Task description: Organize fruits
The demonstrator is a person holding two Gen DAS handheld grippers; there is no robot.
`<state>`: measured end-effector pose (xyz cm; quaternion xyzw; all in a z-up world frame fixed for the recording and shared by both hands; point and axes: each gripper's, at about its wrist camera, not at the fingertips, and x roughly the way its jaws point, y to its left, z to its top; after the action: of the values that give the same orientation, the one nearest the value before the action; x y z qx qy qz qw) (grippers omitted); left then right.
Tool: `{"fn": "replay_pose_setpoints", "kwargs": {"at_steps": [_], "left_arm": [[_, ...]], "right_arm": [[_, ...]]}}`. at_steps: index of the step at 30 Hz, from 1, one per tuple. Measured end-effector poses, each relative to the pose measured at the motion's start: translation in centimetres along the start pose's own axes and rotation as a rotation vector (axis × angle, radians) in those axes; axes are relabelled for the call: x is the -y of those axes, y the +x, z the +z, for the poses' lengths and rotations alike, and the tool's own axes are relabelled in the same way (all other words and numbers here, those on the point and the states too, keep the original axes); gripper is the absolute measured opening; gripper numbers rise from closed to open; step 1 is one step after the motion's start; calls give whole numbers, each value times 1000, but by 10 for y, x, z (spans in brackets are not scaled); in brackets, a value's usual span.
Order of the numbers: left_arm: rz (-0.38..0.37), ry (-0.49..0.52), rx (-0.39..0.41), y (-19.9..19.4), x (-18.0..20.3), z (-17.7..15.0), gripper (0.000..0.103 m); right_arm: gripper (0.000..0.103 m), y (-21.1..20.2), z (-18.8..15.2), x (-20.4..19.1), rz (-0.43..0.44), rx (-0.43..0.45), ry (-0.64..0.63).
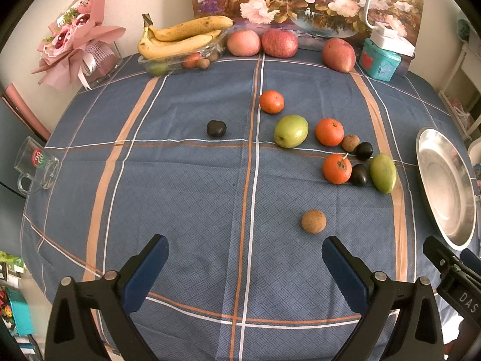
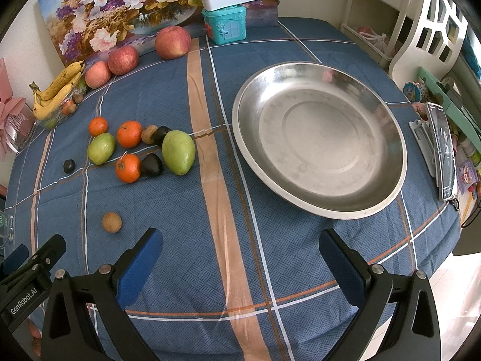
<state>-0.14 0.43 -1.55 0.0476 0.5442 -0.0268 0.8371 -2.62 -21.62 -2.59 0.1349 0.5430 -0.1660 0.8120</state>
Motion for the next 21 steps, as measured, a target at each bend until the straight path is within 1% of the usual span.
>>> {"fn": "replay_pose_setpoints", "kwargs": {"at_steps": [13,16,18,21], "left_arm": [[-12,-1,0,0,1,-1,103],[-35,-20,30,0,-3,4,103],[-57,-47,37,2,-5,9,103],[-134,-72,29,6,-5,18,103]], "right_arm": [[103,2,-4,-4,6,0,0],[103,-2,-2,-4,35,26,14],[103,-6,1,-3,76,56,31],[103,-13,8,-3,135,103,58]]}}
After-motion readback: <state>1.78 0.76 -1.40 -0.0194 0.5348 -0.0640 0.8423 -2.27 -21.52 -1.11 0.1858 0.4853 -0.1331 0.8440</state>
